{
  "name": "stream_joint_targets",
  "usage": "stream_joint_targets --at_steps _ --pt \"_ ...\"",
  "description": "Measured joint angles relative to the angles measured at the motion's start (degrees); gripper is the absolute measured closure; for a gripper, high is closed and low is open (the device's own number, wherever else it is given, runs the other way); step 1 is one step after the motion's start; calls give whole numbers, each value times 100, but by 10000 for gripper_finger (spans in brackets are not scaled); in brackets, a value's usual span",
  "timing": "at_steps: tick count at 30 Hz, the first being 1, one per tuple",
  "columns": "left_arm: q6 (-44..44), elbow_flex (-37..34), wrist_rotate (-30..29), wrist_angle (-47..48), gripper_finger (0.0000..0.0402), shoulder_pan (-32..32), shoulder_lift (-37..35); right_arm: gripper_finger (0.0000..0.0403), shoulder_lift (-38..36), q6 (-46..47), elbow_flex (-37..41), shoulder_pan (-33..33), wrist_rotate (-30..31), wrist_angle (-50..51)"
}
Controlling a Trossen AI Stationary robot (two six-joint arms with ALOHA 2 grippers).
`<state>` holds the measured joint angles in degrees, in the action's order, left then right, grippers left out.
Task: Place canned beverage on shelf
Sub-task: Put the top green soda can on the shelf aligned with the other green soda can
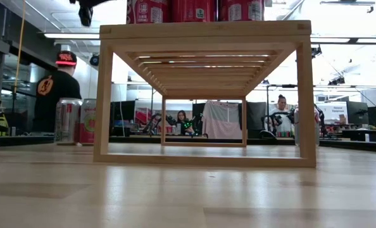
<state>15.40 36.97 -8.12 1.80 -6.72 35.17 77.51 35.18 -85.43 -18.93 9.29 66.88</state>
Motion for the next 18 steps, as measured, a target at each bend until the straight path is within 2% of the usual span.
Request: stream_joint_targets --at_steps 4,12,15,18 --pt "-105 2 372 -368 399 4 -209 403 -505 91 0 4 862 91" --pt "-155 2 244 -500 399 0 -367 403 -980 31 0 222 2488 -135" --pt "-155 2 249 -504 399 0 -343 403 -979 -423 0 377 2776 -527" --pt "-153 2 375 -512 399 0 -292 403 -939 -951 0 613 2725 -1078"
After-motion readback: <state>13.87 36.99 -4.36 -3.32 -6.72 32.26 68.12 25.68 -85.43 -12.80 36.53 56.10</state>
